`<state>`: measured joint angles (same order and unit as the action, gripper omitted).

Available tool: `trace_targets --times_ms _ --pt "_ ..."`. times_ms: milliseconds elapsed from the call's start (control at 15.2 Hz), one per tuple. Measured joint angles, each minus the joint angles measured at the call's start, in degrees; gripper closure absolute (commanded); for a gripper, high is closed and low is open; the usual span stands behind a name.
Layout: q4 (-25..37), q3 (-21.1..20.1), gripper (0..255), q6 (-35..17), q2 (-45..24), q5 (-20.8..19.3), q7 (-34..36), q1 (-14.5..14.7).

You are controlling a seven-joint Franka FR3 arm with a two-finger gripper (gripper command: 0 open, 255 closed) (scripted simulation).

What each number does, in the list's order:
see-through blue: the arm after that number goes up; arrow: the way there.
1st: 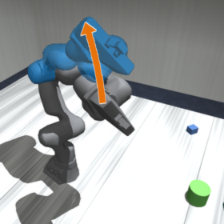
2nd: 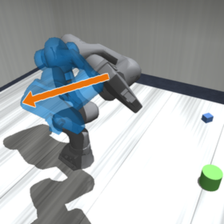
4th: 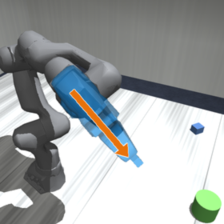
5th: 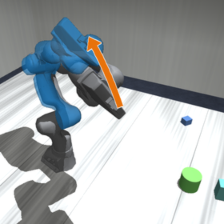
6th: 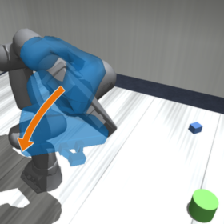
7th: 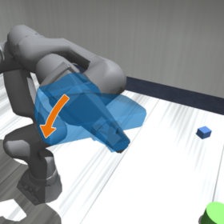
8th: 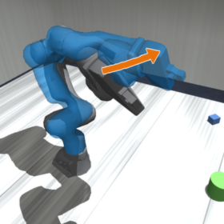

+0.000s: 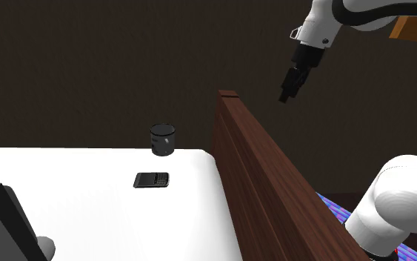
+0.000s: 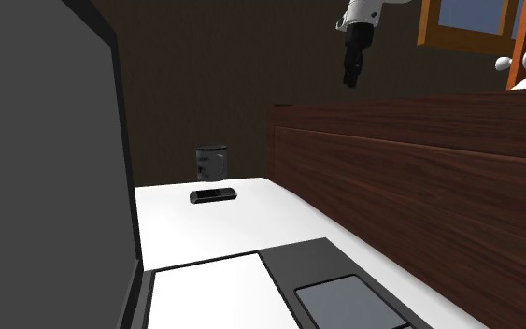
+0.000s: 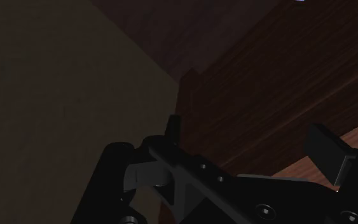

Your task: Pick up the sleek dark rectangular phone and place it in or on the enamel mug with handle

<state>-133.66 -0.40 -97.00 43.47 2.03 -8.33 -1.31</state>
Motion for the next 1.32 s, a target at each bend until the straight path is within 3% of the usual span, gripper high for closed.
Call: trace_targets --times_ms 792,924,1188,1320 --pt "3.4 -6.2 0 -10.1 -14.4 2.2 0.5 4.7" --pt "5.4 -7.6 0 -10.7 -16.6 0.7 1.0 5.7" --pt "7.8 -8.9 0 -10.7 -18.8 -7.2 1.9 9.2" --pt "9.6 -8.8 0 -11.2 -21.0 -7.2 2.2 10.2"
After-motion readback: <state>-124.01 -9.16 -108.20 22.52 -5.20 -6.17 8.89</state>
